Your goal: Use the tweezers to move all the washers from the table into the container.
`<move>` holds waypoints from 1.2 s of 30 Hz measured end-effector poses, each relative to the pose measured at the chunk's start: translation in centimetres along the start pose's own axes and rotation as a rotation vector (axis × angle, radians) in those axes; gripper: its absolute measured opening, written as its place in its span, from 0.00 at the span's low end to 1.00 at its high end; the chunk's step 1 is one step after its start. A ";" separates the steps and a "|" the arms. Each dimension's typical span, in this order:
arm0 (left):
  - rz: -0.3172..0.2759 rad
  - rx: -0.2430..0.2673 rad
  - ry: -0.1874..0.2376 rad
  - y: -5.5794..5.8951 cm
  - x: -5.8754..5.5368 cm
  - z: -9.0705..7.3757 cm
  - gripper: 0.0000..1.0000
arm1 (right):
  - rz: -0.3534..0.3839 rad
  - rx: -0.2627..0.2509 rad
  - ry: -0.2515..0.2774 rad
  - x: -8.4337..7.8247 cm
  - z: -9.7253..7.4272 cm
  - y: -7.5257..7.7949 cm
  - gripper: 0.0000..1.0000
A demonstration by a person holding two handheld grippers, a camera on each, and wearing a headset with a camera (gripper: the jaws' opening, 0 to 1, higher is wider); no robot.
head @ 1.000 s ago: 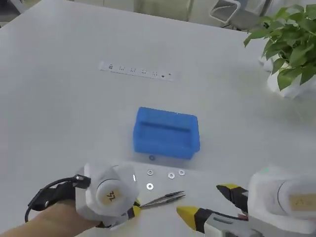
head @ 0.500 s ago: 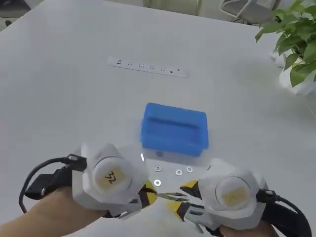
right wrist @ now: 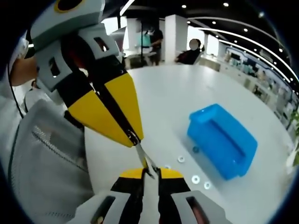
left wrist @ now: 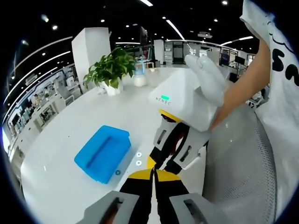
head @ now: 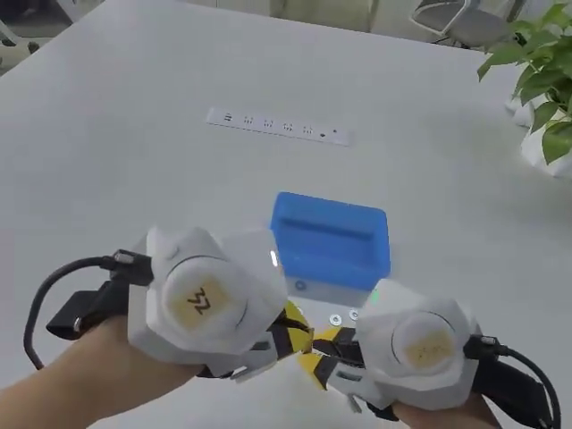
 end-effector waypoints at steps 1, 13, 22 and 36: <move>0.008 0.000 -0.001 -0.2 0.0 0.1 0.00 | 0.002 0.000 0.001 0.1 0.0 0.0 0.07; 0.029 0.008 -0.006 -1.1 -0.2 0.8 0.00 | 0.030 -0.010 0.012 0.4 0.5 1.1 0.08; 0.047 0.001 -0.004 -1.0 -0.7 1.1 0.00 | 0.026 -0.020 -0.002 0.2 0.7 1.2 0.08; 0.039 0.006 -0.013 -0.9 -0.7 1.3 0.00 | 0.029 -0.021 -0.007 0.0 1.1 1.3 0.08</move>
Point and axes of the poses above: the centre of the closed fingertips' face, and the gripper's own axes: z roughly forward along the fingers, y roughly to its right, x roughly out of its top, the point moved 3 cm from there along -z, roughly backward along the fingers, and after that the axes turned 10 degrees about x, right-handed, at the moved point
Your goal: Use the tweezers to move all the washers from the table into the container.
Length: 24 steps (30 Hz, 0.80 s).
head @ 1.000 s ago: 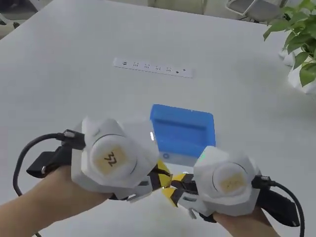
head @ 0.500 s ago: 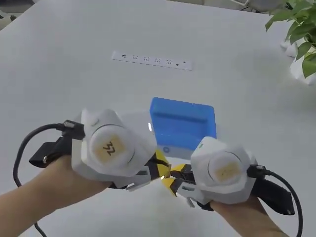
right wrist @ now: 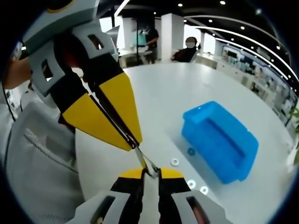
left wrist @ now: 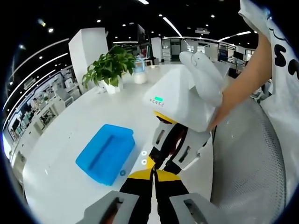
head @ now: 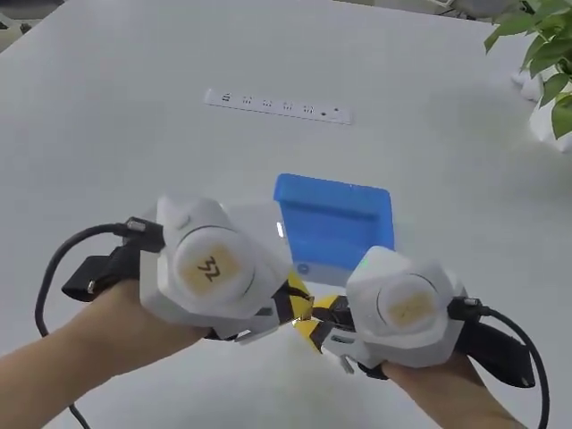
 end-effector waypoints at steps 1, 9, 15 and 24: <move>0.002 0.001 0.000 0.0 0.0 0.0 0.00 | 0.001 0.001 0.000 0.0 0.0 0.0 0.08; -0.011 0.003 0.011 -0.1 -0.2 -0.1 0.00 | -0.003 -0.001 -0.003 0.0 0.2 0.1 0.08; -0.011 0.004 0.010 -0.1 -0.2 0.0 0.00 | -0.027 -0.008 -0.012 0.2 0.3 0.0 0.08; 0.013 -0.009 0.013 0.2 0.0 0.1 0.00 | -0.145 -0.014 -0.024 1.9 -0.6 -0.6 0.07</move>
Point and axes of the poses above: the centre of the closed fingertips' face, and the gripper's own axes: z roughly forward along the fingers, y roughly to its right, x roughly out of its top, the point moved 3 cm from there along -z, roughly backward along the fingers, and after that the axes turned 10 degrees about x, right-handed, at the moved point
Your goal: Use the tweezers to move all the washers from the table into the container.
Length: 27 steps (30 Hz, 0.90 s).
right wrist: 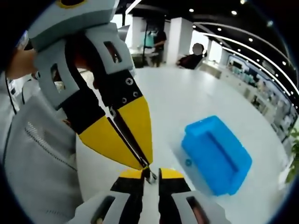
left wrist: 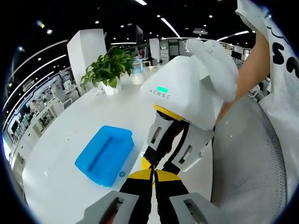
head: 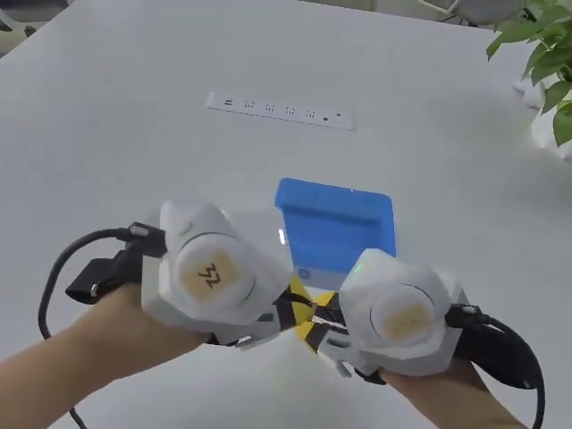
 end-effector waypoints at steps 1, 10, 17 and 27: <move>0.003 -0.001 0.001 0.0 0.0 0.0 0.00 | -0.032 0.006 -0.023 -0.1 0.2 -0.1 0.06; -0.156 0.120 0.030 -0.2 -0.6 -0.7 0.19 | -0.094 -0.009 -0.040 -0.2 0.4 -0.1 0.04; -0.414 0.306 0.074 -0.3 -3.5 -4.9 0.50 | -0.047 -0.014 -0.026 -0.2 0.3 0.1 0.04; -0.483 0.556 0.069 0.0 -5.9 -8.7 0.97 | 0.086 -0.011 0.041 0.1 -0.9 0.9 0.03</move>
Point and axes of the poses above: the centre of the closed fingertips' face, and the gripper's own axes: z roughly forward along the fingers, y roughly to its right, x roughly out of its top, the point moved 3 cm from there along -z, roughly backward along the fingers, and after that the axes turned 10 degrees about x, right-handed, at the moved point
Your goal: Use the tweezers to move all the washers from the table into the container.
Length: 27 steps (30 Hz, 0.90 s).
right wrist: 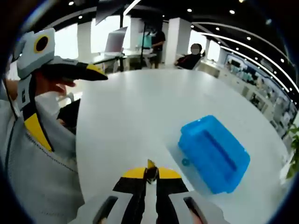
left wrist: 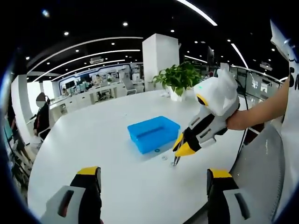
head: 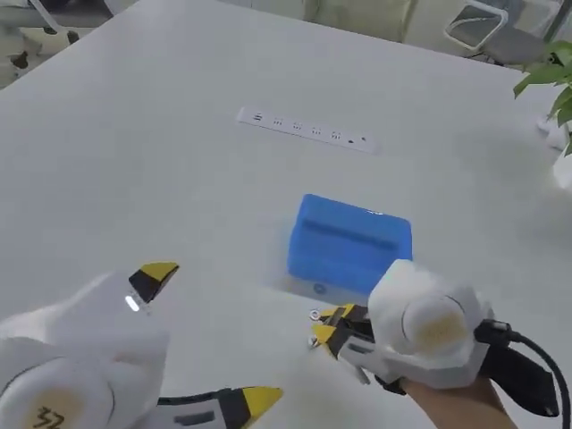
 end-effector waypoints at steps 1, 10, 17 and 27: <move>-0.017 0.010 0.001 -0.1 -0.1 0.0 0.99 | 0.018 0.002 0.013 0.1 -0.1 0.1 0.03; -0.001 0.028 0.024 0.8 -0.6 0.4 0.99 | 0.018 -0.037 0.085 3.7 -3.5 1.5 0.04; -0.046 -0.004 -0.017 1.0 -0.9 0.5 0.99 | 0.024 -0.122 0.195 7.6 -5.3 4.2 0.04; -0.030 0.056 -0.022 -0.4 -1.6 0.6 0.99 | 0.140 -0.179 0.226 8.3 -1.9 8.6 0.04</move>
Point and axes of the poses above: the centre of the closed fingertips' face, and the gripper's own axes: z roughly forward along the fingers, y roughly to its right, x roughly out of its top, the point moved 3 cm from there along -z, roughly backward along the fingers, and after that the axes turned 10 degrees about x, right-handed, at the moved point
